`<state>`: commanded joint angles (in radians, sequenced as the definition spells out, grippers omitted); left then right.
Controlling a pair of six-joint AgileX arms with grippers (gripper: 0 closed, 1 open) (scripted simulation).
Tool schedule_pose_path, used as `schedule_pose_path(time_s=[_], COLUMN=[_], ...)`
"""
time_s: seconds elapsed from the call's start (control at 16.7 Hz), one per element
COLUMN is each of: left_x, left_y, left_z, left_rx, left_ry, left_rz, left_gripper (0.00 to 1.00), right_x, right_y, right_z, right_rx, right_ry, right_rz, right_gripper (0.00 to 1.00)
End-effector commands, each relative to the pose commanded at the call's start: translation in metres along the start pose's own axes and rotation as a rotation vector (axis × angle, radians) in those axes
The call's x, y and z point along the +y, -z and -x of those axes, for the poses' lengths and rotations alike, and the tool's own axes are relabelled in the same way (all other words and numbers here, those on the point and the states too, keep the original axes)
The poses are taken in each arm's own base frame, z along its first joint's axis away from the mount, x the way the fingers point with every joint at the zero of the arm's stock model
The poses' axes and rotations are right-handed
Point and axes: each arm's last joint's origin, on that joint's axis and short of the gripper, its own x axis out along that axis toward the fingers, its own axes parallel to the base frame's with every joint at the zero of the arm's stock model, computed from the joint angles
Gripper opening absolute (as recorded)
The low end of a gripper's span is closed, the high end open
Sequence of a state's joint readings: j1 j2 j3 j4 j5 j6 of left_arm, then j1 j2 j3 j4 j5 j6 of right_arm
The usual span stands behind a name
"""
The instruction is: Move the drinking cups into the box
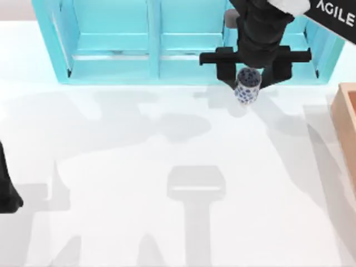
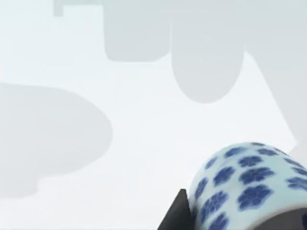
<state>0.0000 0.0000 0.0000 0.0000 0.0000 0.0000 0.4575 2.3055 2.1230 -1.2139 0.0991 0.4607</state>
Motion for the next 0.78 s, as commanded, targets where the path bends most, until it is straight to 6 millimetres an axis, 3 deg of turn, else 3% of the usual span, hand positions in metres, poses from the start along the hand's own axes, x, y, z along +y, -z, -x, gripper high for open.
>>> schedule_pose_path(time_s=[0.18, 0.54, 0.66, 0.78], left_x=[0.0, 0.0, 0.0, 0.0], left_y=[0.0, 0.0, 0.0, 0.0], left_z=[0.0, 0.0, 0.0, 0.0], left_rx=[0.0, 0.0, 0.0, 0.0], left_ry=[0.0, 0.0, 0.0, 0.0], left_rz=[0.0, 0.0, 0.0, 0.0], left_gripper=[1.0, 1.0, 1.0, 1.0], right_x=[-0.024, -0.03, -0.054, -0.09], right_y=[-0.002, -0.002, -0.003, -0.002], right_z=[0.022, 0.025, 0.03, 0.037], right_rx=[0.0, -0.003, 0.002, 0.013], right_ry=[-0.005, -0.006, -0.004, -0.003], right_rz=[-0.009, -0.007, -0.005, -0.003], right_gripper=[0.0, 0.0, 0.0, 0.0])
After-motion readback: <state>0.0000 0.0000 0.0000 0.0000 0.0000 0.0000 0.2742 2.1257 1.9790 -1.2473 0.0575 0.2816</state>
